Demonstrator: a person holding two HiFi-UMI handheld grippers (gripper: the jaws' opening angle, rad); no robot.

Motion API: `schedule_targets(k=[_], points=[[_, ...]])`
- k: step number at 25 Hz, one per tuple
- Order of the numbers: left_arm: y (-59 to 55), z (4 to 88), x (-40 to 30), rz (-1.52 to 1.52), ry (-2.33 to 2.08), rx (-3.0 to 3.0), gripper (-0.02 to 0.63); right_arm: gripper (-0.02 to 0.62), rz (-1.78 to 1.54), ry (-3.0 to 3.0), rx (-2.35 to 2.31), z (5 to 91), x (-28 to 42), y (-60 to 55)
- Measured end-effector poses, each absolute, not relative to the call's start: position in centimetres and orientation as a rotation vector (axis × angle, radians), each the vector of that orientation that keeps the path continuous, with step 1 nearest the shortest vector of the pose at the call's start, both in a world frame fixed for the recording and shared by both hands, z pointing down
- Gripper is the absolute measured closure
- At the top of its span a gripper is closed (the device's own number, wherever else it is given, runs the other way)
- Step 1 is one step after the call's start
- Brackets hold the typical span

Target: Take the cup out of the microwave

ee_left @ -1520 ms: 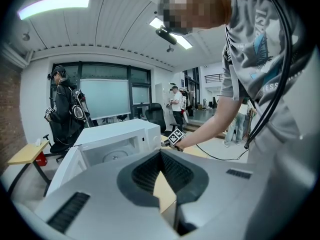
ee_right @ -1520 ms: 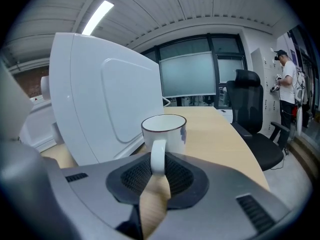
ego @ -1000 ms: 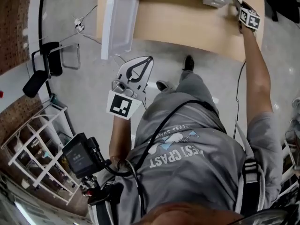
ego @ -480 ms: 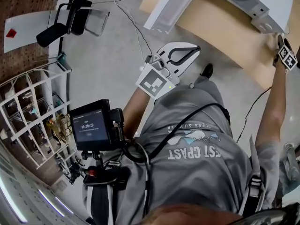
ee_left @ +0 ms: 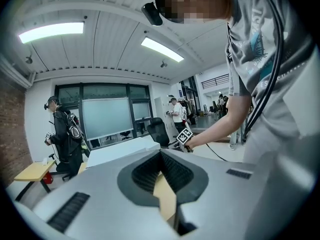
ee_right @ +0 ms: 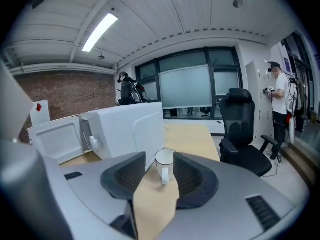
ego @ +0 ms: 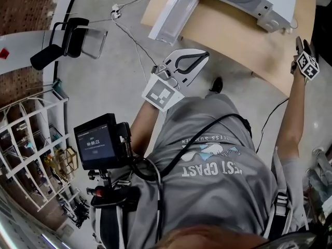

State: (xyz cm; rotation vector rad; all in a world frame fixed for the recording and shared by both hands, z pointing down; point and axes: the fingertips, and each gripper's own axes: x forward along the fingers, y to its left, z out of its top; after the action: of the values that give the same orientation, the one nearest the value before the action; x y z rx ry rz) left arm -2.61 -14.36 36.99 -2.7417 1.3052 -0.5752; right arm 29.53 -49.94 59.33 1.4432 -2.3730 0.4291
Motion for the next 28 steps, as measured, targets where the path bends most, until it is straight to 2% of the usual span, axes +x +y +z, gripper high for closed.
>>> schedule_targets(k=[10, 11, 12, 16, 28], points=[[-11.5, 37.0, -2.3, -0.544, 1.105, -2.697, 0.563, 0.442, 0.227, -2.652, 1.328, 46.8, 24.6, -39.4], [-10.5, 36.5, -2.6, -0.531, 1.07, -2.692, 0.563, 0.465, 0.198, -2.664, 1.336, 44.8, 23.9, -37.4], [-9.5, 35.6, -3.1, -0.484, 1.062, -2.699, 0.563, 0.518, 0.172, -2.681, 1.343, 42.7, 23.2, -35.3], [-6.2, 32.2, -5.9, -0.108, 1.281, -2.81, 0.563, 0.579, 0.121, -2.754, 1.336, 36.6, 19.5, -28.2], [2.4, 32.7, -11.3, -0.062, 1.188, -2.836, 0.563, 0.583, -0.051, -2.811, 1.18, 30.4, 10.5, -11.3]])
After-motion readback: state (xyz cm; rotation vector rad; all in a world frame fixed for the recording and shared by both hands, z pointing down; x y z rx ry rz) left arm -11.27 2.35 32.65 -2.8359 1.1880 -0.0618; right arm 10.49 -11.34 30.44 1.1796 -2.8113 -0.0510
